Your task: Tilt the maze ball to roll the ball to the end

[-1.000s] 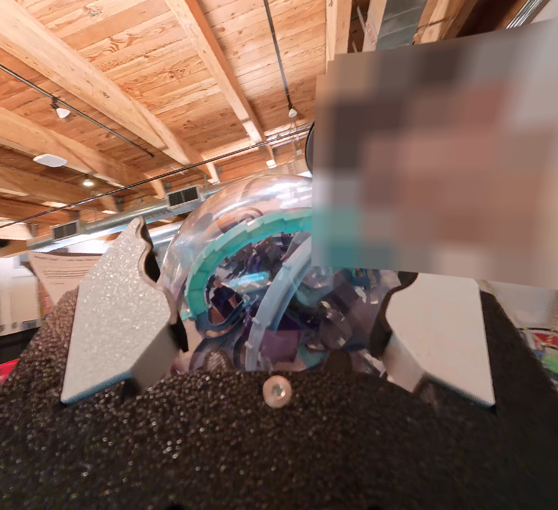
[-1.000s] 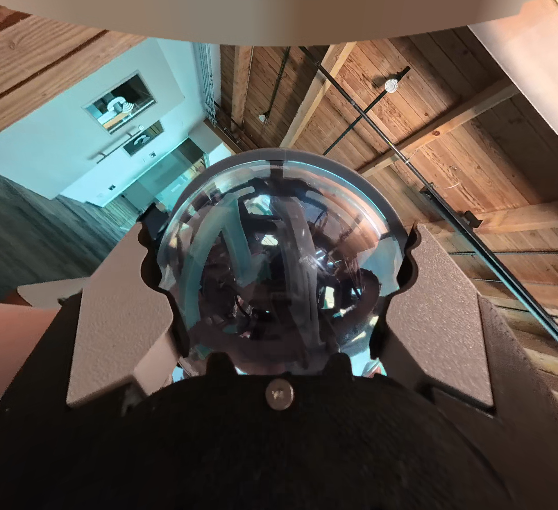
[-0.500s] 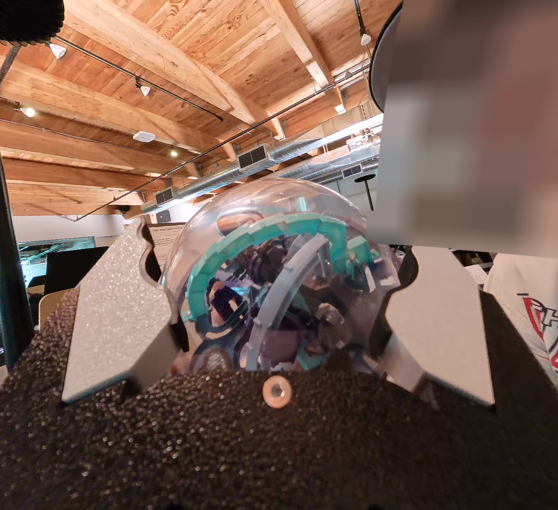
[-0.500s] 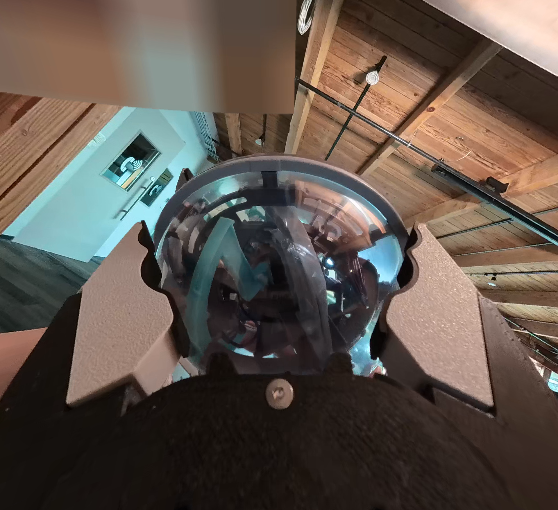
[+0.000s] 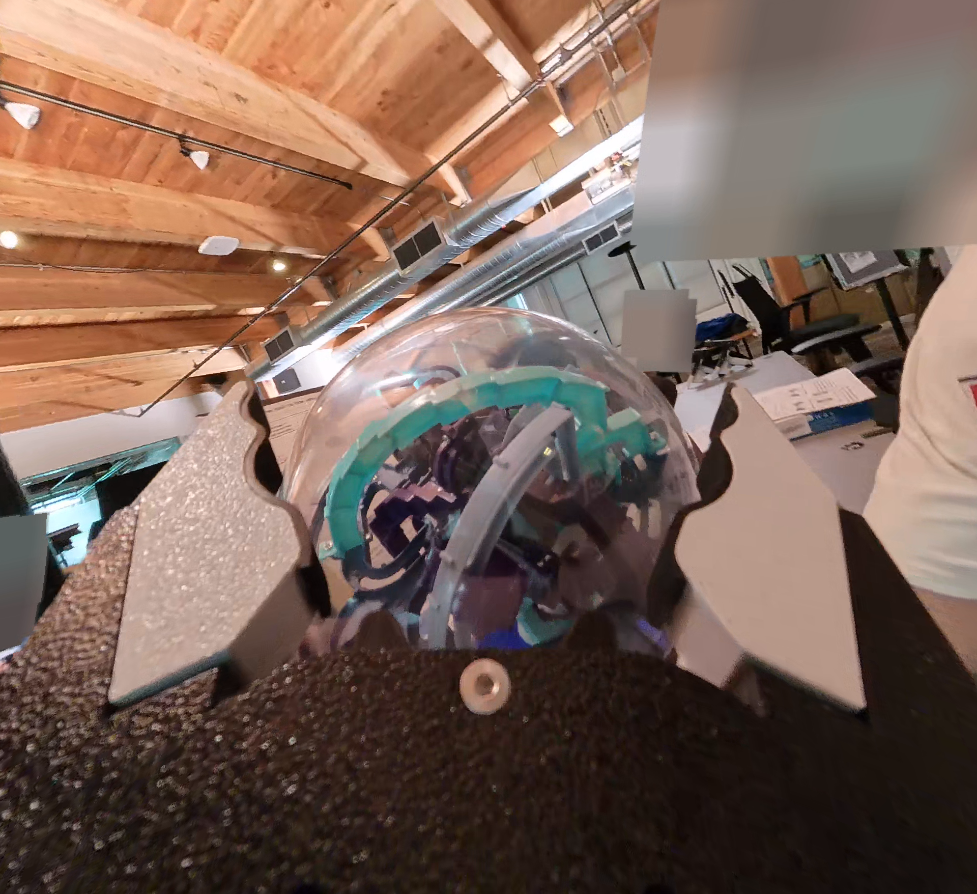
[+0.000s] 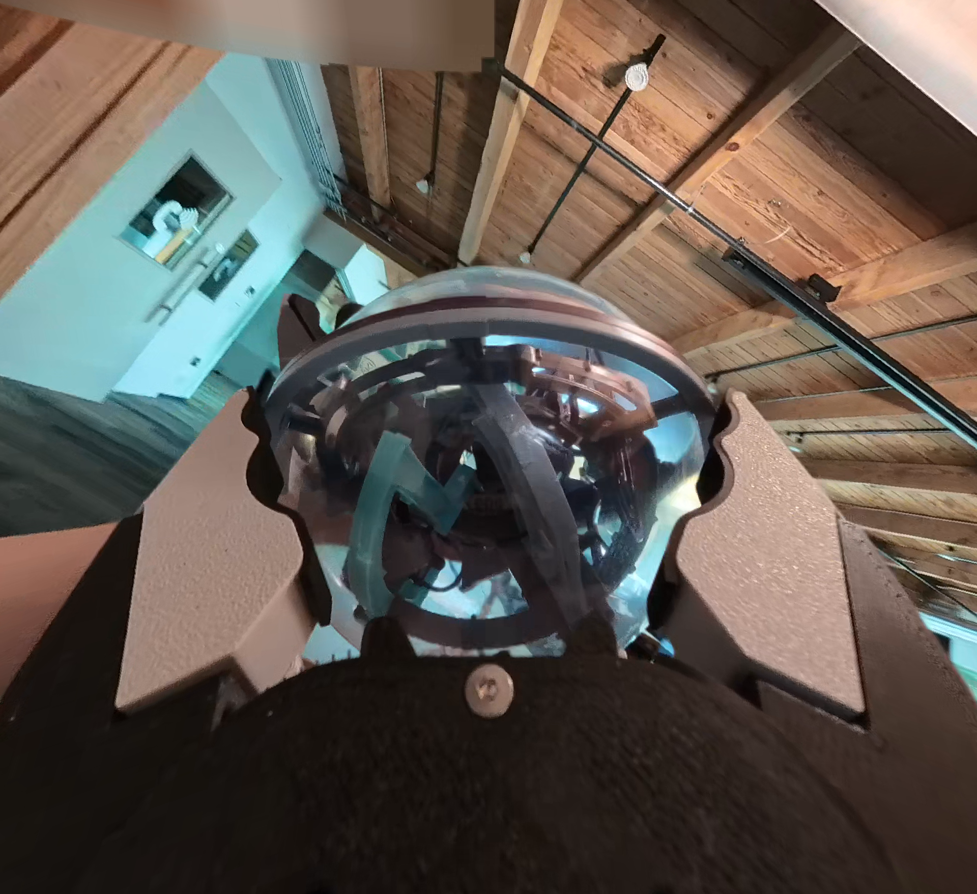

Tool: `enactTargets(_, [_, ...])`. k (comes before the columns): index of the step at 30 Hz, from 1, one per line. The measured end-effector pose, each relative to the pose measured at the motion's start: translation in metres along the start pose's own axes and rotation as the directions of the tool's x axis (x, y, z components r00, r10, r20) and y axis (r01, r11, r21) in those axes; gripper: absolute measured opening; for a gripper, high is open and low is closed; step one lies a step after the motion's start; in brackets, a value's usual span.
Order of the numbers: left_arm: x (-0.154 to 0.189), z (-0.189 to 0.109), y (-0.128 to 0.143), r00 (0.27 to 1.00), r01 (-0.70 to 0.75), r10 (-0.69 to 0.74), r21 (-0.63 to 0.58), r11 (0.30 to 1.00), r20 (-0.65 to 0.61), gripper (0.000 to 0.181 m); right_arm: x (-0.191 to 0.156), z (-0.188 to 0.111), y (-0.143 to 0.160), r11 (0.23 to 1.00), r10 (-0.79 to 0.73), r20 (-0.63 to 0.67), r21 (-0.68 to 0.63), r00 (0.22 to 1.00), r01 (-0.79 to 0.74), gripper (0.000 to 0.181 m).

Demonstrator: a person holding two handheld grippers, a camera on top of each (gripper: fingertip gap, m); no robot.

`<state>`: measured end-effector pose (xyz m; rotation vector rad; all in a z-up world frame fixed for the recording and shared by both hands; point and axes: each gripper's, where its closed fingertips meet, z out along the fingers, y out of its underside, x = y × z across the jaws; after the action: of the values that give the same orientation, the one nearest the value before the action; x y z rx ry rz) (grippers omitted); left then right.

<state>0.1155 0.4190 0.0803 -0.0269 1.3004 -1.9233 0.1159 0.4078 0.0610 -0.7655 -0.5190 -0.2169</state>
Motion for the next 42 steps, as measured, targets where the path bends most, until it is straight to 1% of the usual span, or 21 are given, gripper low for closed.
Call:
enactTargets(3, [0.016,0.009,0.012,0.997,-0.037,0.034,-0.044,0.998,-0.070,0.157,-0.008,-0.016,-0.004,0.995,-0.040,-0.017,-0.093,0.999,0.038,0.157])
enactTargets(6, [0.043,0.022,0.034,0.980,-0.110,0.086,-0.132,0.985,-0.177,0.158,-0.017,-0.035,-0.029,0.995,0.084,-0.047,-0.057,0.995,-0.087,0.156])
enactTargets(8, [0.066,0.032,0.046,0.959,-0.166,0.118,-0.173,0.971,-0.259,0.158,-0.021,-0.050,-0.032,0.990,0.085,-0.084,-0.101,0.993,-0.093,0.157])
enactTargets(11, [0.084,0.048,0.068,0.934,-0.280,0.203,-0.247,0.928,-0.294,0.158,-0.017,-0.073,-0.042,0.979,0.162,-0.202,-0.091,0.966,-0.183,0.157])
enactTargets(14, [0.101,0.061,0.079,0.916,-0.342,0.250,-0.285,0.896,-0.313,0.158,-0.018,-0.090,-0.049,0.971,0.189,-0.219,-0.100,0.957,-0.215,0.157])
enactTargets(16, [0.112,0.069,0.076,0.911,-0.353,0.264,-0.272,0.895,-0.316,0.157,-0.022,-0.098,-0.057,0.969,0.211,-0.204,-0.088,0.956,-0.233,0.157])
enactTargets(19, [0.121,0.082,0.063,0.914,-0.354,0.289,-0.213,0.910,-0.284,0.156,-0.018,-0.106,-0.078,0.969,0.243,-0.215,0.010,0.946,-0.247,0.157])
enactTargets(21, [0.120,0.091,0.061,0.918,-0.357,0.303,-0.200,0.912,-0.254,0.156,-0.010,-0.109,-0.088,0.969,0.249,-0.244,0.053,0.937,-0.243,0.155])
enactTargets(22, [0.119,0.095,0.062,0.920,-0.362,0.313,-0.208,0.909,-0.235,0.158,-0.006,-0.111,-0.093,0.970,0.242,-0.257,0.068,0.935,-0.233,0.153])
enactTargets(24, [0.114,0.102,0.063,0.933,-0.343,0.303,-0.225,0.912,-0.193,0.158,-0.001,-0.112,-0.099,0.968,0.249,-0.269,0.081,0.930,-0.236,0.155])
enactTargets(28, [0.113,0.109,0.054,0.942,-0.324,0.293,-0.209,0.923,-0.167,0.158,0.001,-0.116,-0.118,0.956,0.281,-0.236,0.158,0.930,-0.249,0.156])
enactTargets(30, [0.113,0.110,0.049,0.944,-0.317,0.288,-0.200,0.927,-0.159,0.158,-0.002,-0.115,-0.124,0.953,0.283,-0.208,0.167,0.936,-0.251,0.157])
enactTargets(34, [0.117,0.112,0.049,0.930,-0.359,0.328,-0.221,0.907,-0.166,0.158,-0.005,-0.113,-0.120,0.965,0.251,-0.183,0.127,0.951,-0.230,0.157])
enactTargets(37, [0.121,0.111,0.049,0.883,-0.463,0.427,-0.215,0.860,-0.195,0.157,-0.003,-0.108,-0.115,0.969,0.240,-0.146,0.094,0.960,-0.228,0.157])
enactTargets(40, [0.120,0.111,0.047,0.834,-0.548,0.516,-0.200,0.812,-0.193,0.158,0.000,-0.097,-0.110,0.980,0.196,-0.120,0.063,0.973,-0.190,0.157])
enactTargets(42, [0.115,0.108,0.042,0.831,-0.555,0.530,-0.194,0.809,-0.167,0.158,0.002,-0.091,-0.109,0.979,0.199,-0.096,0.071,0.975,-0.192,0.157])
